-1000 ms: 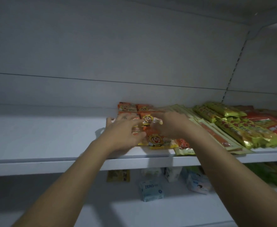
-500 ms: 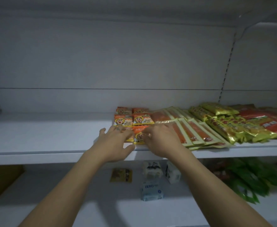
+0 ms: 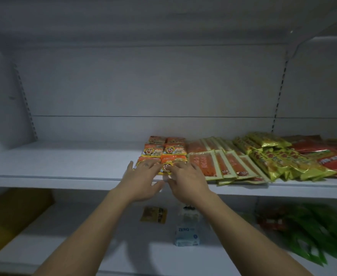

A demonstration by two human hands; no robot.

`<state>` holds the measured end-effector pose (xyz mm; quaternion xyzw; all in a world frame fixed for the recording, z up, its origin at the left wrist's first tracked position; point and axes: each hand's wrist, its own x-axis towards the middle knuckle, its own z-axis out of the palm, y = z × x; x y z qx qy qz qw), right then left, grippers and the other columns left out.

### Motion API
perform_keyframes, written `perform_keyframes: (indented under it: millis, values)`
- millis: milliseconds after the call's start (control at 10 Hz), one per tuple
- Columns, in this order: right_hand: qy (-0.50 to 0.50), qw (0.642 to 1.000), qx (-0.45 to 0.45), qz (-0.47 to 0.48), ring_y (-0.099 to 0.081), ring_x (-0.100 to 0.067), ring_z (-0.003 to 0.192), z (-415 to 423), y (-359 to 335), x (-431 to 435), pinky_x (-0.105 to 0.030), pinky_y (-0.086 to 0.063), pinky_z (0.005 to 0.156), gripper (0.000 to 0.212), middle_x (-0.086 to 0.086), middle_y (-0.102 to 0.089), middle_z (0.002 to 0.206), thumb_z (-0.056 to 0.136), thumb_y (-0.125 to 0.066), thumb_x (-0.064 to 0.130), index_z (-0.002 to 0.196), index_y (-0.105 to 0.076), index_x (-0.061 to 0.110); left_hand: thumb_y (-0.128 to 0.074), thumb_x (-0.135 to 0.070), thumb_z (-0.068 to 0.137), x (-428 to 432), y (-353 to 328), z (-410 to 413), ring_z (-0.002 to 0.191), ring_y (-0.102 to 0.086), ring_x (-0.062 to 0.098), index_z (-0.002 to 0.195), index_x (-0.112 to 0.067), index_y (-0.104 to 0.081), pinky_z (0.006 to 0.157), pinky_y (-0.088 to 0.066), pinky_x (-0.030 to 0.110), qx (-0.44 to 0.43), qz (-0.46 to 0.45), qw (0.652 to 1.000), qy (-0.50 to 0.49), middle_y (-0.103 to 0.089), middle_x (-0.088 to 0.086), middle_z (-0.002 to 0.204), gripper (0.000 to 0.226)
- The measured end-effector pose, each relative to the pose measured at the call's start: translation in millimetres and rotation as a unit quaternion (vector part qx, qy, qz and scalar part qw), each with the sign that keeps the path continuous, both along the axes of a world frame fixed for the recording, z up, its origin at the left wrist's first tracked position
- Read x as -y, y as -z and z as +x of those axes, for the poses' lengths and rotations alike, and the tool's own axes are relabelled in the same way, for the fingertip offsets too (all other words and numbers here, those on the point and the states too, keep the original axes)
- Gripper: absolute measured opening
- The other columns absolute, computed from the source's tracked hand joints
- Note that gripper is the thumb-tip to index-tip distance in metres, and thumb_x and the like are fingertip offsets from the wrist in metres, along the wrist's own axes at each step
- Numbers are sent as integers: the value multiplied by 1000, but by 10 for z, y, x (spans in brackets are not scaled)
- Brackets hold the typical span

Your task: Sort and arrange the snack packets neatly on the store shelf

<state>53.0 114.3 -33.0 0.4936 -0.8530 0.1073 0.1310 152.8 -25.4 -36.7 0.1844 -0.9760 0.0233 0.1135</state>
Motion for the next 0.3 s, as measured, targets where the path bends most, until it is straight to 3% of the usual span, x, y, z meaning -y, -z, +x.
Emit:
perform_keyframes:
  millis: [200,300]
  values:
    - [18,1000,-7,2,-29,-27,144,-95,-194,-381,-47,-17,120,60,-5,-34,157,99,-47,47,153,-29,27,-47,-55,96,-381,-117,16,148,-24,18,152,-33,-28,121,-11,45,-64,-35,997,-9,-30,-4,160,63]
    - [23,999,-21,-20,-28,-26,144,-165,-319,-572,-48,-17,119,61,-4,-33,158,98,-48,47,152,-30,28,-47,-57,95,-571,-198,10,144,-30,18,151,-33,-31,120,-20,46,-84,-54,995,-12,-37,-4,157,62]
